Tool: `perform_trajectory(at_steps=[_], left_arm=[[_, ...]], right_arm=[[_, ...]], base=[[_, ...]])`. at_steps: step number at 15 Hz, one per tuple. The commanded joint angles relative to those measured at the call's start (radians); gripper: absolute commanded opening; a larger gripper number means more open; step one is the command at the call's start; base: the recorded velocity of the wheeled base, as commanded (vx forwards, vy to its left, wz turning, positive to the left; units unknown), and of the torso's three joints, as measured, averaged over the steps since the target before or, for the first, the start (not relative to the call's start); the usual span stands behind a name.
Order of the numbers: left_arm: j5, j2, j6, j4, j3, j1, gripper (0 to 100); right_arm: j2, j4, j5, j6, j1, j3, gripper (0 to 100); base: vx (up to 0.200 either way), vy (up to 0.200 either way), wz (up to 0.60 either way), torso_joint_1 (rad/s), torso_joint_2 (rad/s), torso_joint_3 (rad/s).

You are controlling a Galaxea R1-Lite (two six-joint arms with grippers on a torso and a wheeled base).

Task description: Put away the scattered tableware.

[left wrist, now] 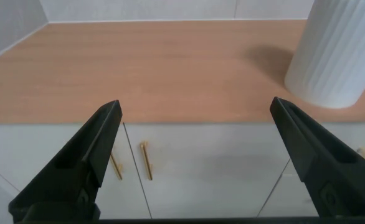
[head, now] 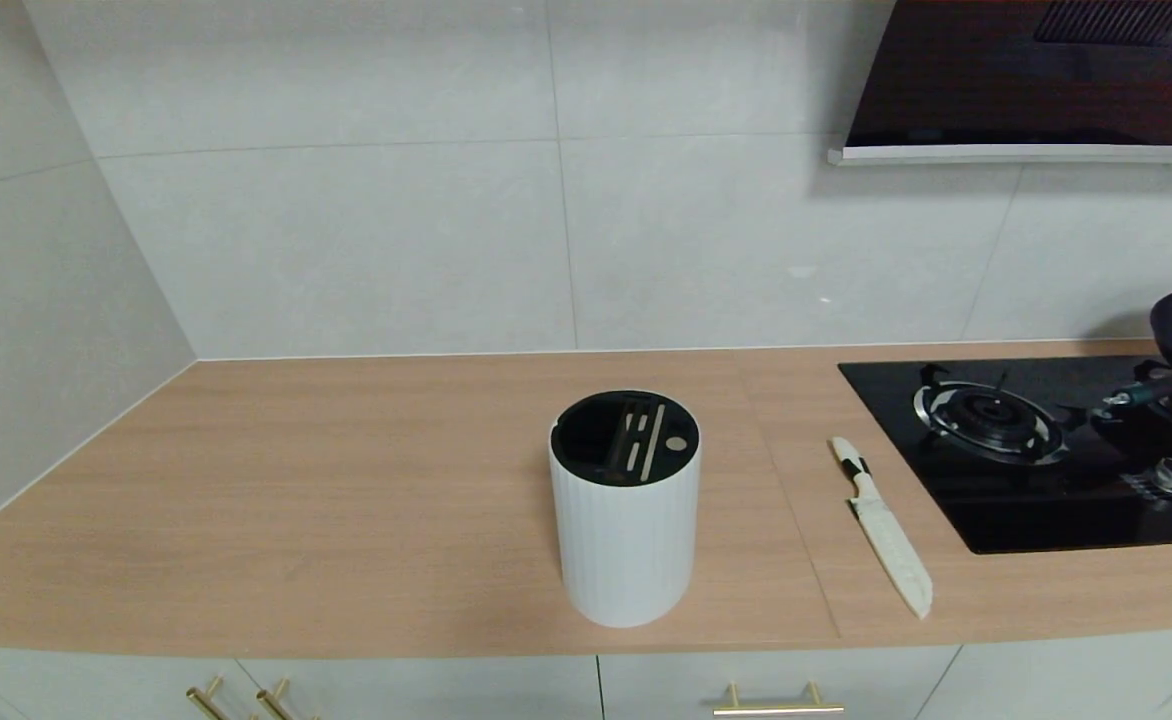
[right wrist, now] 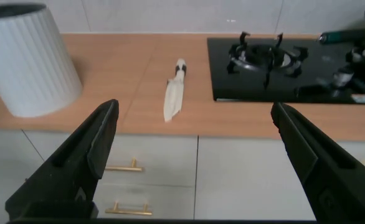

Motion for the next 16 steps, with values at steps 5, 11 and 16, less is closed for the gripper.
perform_trajectory(at_steps=[5,11,16], left_arm=[[0.001,0.000,0.000,0.000,0.000,0.000,100],[0.001,0.000,0.000,0.000,0.000,0.000,100],[0.001,0.000,0.000,0.000,-0.001,0.000,100]], right_arm=[[0.000,0.000,-0.001,0.000,0.000,0.000,100],[0.000,0.000,-0.006,-0.005,0.000,0.000,100],[0.000,0.001,-0.004,-0.002,0.000,-0.035,100]], base=[[0.000,0.000,0.00,0.193,-0.41,-0.224],[0.000,0.000,0.00,0.081,-0.17,-0.092],[0.000,0.000,0.00,0.000,0.00,0.000]])
